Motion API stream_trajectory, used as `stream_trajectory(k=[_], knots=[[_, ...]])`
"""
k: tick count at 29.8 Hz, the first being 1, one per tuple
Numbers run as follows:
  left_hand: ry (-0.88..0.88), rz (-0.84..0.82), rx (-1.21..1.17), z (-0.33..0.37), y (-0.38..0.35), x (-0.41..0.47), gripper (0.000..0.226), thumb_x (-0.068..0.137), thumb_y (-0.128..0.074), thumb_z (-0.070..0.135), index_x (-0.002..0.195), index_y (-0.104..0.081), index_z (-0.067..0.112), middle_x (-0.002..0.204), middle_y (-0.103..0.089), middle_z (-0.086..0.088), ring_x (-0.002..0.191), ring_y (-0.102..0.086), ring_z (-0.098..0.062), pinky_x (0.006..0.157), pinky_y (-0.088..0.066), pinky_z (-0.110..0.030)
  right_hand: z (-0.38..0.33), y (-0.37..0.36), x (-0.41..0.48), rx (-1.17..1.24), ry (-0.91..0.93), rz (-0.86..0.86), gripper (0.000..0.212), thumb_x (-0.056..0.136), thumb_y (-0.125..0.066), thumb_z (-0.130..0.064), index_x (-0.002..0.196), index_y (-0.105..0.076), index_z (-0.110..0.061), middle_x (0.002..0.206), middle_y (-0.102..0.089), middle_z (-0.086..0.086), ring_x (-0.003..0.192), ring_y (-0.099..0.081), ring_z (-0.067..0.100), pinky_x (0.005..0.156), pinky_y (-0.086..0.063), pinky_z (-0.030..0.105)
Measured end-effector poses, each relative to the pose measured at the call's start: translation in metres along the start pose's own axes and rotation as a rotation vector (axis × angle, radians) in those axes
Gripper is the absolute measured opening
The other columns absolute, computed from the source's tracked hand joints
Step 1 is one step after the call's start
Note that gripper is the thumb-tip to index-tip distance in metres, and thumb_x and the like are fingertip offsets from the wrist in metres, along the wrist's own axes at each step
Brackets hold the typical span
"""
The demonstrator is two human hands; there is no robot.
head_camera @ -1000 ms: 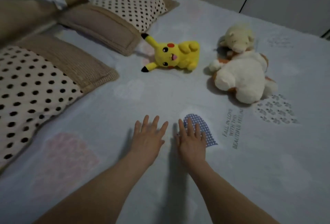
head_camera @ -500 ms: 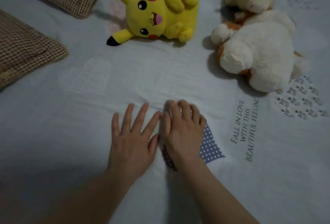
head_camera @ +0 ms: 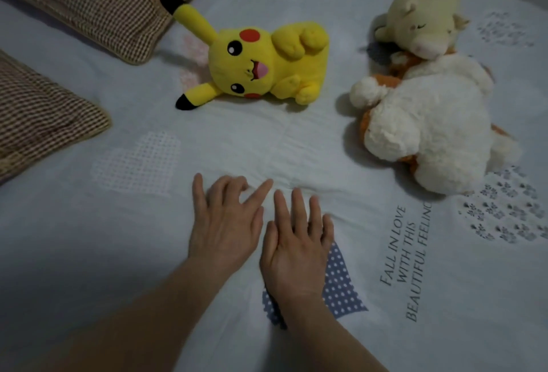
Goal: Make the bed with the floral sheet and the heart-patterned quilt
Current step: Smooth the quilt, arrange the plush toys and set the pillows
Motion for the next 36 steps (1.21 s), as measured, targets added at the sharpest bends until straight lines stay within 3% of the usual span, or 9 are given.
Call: stream_trajectory(k=[2, 4, 5, 8, 10, 21, 27, 36], knots=[[-0.027, -0.036, -0.021, -0.001, -0.007, 0.000, 0.053, 0.097, -0.034, 0.040, 0.150, -0.037, 0.035, 0.153, -0.036, -0.008, 0.146, -0.024, -0.032, 0.115, -0.010, -0.065, -0.003, 0.010, 0.005, 0.002, 0.008, 0.016, 0.048, 0.100, -0.035, -0.040, 0.147, -0.043, -0.031, 0.154, -0.039, 0.000, 0.145, -0.028, 0.028, 0.114, -0.023, 0.048], [-0.046, -0.050, -0.029, -0.004, -0.006, 0.006, 0.055, 0.098, -0.031, 0.042, 0.153, -0.030, 0.035, 0.162, -0.023, -0.003, 0.150, -0.012, -0.031, 0.115, -0.010, -0.065, -0.002, 0.022, 0.026, 0.022, 0.089, 0.077, 0.035, 0.096, -0.046, -0.034, 0.127, -0.059, -0.025, 0.128, -0.057, 0.001, 0.120, -0.050, 0.030, 0.097, -0.033, 0.042], [-0.060, -0.052, -0.037, -0.002, -0.004, 0.005, 0.056, 0.098, -0.031, 0.043, 0.153, -0.029, 0.035, 0.162, -0.021, -0.002, 0.151, -0.012, -0.031, 0.115, -0.011, -0.065, 0.002, 0.027, 0.034, 0.027, 0.126, 0.113, 0.031, 0.095, -0.048, -0.031, 0.122, -0.060, -0.024, 0.123, -0.057, 0.001, 0.114, -0.052, 0.029, 0.094, -0.034, 0.042], [-0.058, -0.055, -0.013, -0.005, -0.006, 0.007, 0.057, 0.097, -0.035, 0.044, 0.153, -0.029, 0.034, 0.163, -0.021, -0.002, 0.150, -0.014, -0.032, 0.114, -0.011, -0.065, 0.008, 0.018, 0.063, -0.003, 0.164, 0.104, 0.046, 0.101, -0.038, -0.033, 0.146, -0.046, -0.027, 0.149, -0.045, 0.003, 0.139, -0.038, 0.029, 0.113, -0.027, 0.047], [-0.055, -0.089, -0.012, -0.006, -0.010, 0.011, 0.058, 0.096, -0.036, 0.044, 0.153, -0.029, 0.035, 0.163, -0.021, -0.002, 0.150, -0.014, -0.032, 0.115, -0.010, -0.065, 0.011, 0.004, 0.065, -0.002, 0.147, 0.049, 0.050, 0.102, -0.032, -0.035, 0.151, -0.036, -0.029, 0.156, -0.036, 0.003, 0.147, -0.026, 0.027, 0.117, -0.021, 0.052], [-0.022, -0.213, 0.023, -0.007, -0.011, 0.010, 0.061, 0.095, -0.032, 0.045, 0.154, -0.025, 0.033, 0.163, -0.017, -0.005, 0.150, -0.011, -0.035, 0.113, -0.010, -0.068, 0.009, 0.002, 0.064, 0.027, 0.173, 0.007, 0.053, 0.099, -0.036, -0.034, 0.152, -0.033, -0.030, 0.156, -0.035, 0.004, 0.148, -0.023, 0.027, 0.117, -0.021, 0.054], [-0.040, -0.178, -0.007, -0.004, -0.007, 0.013, 0.060, 0.093, -0.035, 0.043, 0.151, -0.034, 0.030, 0.161, -0.024, -0.007, 0.148, -0.018, -0.038, 0.111, -0.011, -0.071, 0.010, 0.006, 0.068, 0.031, 0.173, -0.001, 0.050, 0.101, -0.030, -0.034, 0.150, -0.039, -0.027, 0.155, -0.036, 0.004, 0.147, -0.027, 0.028, 0.115, -0.025, 0.057], [-0.051, -0.159, -0.005, -0.005, -0.006, 0.016, 0.060, 0.090, -0.038, 0.042, 0.149, -0.035, 0.031, 0.160, -0.028, -0.007, 0.147, -0.022, -0.039, 0.111, -0.012, -0.071, 0.007, 0.007, 0.071, 0.024, 0.164, 0.025, 0.049, 0.099, -0.037, -0.032, 0.148, -0.043, -0.028, 0.153, -0.041, 0.004, 0.145, -0.031, 0.027, 0.114, -0.026, 0.056]])
Point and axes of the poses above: each hand's wrist, its own x-axis towards the middle knuckle, its own y-axis out of the back of the hand, z = x × y, the point moved 4 cm from there along x, towards the middle knuckle
